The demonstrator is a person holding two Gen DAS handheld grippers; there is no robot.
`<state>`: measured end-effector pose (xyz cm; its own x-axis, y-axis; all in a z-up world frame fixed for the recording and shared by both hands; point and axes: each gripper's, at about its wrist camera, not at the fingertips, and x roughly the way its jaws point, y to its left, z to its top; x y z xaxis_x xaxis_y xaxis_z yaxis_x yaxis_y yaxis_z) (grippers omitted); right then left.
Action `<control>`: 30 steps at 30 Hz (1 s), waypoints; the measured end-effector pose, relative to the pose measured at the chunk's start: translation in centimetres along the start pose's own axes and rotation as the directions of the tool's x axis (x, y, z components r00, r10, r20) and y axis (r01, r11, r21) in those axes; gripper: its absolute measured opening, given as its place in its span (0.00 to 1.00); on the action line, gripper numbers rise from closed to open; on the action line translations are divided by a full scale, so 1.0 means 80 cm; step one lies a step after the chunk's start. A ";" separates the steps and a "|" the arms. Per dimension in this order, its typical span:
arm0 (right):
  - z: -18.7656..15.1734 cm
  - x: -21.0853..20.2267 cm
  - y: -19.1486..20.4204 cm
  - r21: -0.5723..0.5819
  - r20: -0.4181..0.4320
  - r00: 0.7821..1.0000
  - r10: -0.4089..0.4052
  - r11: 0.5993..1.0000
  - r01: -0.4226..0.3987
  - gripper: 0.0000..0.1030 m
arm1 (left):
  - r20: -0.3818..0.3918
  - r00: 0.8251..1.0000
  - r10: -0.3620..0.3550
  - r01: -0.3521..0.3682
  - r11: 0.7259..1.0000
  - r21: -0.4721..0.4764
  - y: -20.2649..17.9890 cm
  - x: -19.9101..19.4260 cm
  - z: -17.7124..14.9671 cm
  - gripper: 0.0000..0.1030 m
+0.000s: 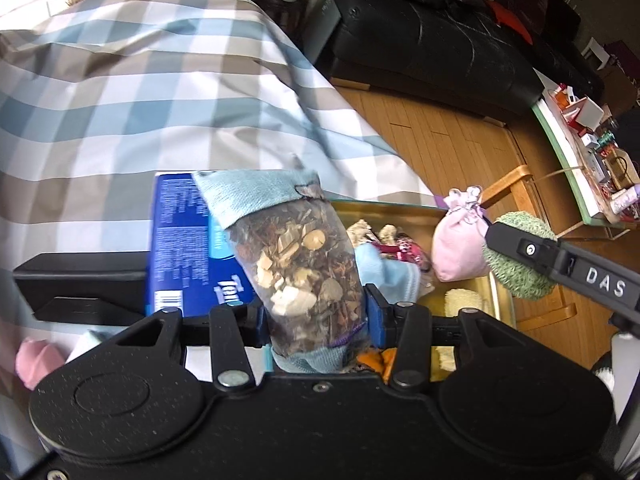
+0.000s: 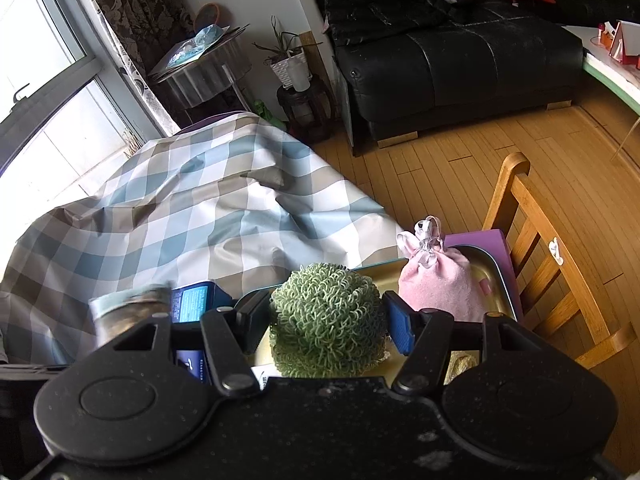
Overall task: Organize soft objects
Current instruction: 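Open both grippers to drop the sachet and ball into the tray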
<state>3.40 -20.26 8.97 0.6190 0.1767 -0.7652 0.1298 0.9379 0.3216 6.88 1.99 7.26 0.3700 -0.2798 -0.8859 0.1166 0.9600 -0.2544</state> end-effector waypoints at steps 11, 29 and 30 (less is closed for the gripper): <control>0.002 0.003 -0.015 0.045 -0.018 1.000 0.008 0.999 -0.007 0.59 | -0.012 1.000 0.011 -0.010 0.999 0.032 -0.032 0.036 0.023 0.44; -0.001 0.006 -0.016 0.046 -0.025 1.000 -0.002 0.999 0.003 0.72 | -0.046 0.998 0.048 -0.048 0.999 0.003 -0.013 0.045 0.002 0.55; -0.001 0.007 -0.015 0.043 -0.027 1.000 -0.004 0.999 0.005 0.73 | -0.045 0.998 0.048 -0.048 0.999 0.007 -0.013 0.044 0.001 0.56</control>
<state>3.48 -21.28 8.10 0.5977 0.1809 -0.7810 0.1663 0.9250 0.3415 8.14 -0.03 4.44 0.3331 -0.2329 -0.9137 0.1052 0.9722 -0.2094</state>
